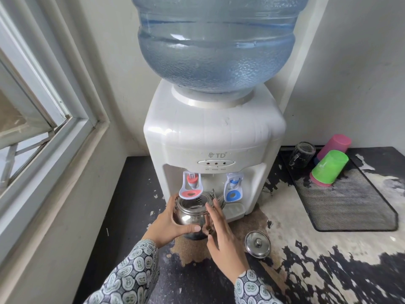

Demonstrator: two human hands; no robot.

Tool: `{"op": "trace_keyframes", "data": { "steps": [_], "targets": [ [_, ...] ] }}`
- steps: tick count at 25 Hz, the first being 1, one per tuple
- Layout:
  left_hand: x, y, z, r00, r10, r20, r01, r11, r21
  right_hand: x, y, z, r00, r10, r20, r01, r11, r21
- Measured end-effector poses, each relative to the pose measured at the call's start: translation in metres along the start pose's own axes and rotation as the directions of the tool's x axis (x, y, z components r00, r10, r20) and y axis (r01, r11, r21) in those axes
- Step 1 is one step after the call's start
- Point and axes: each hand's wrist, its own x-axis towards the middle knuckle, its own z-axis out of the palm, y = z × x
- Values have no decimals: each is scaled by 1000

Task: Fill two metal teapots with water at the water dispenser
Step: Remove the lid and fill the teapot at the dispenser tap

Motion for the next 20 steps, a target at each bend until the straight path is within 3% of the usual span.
{"op": "trace_keyframes", "data": {
  "steps": [10,14,20],
  "targets": [
    [0,-1,0,1000,-2,-9,2,1000,-9,7,-4,-7,1000,11,-27,-9,997,71],
    [-1,-2,0,1000,3,-7,-3,1000,-29,14,-12,-20,999,2,-50,-5,999,-43],
    [-1,-4,1,1000,19,-2,-19,998,-59,17,-22,-24,1000,14,24,-7,968,-251]
  ]
}}
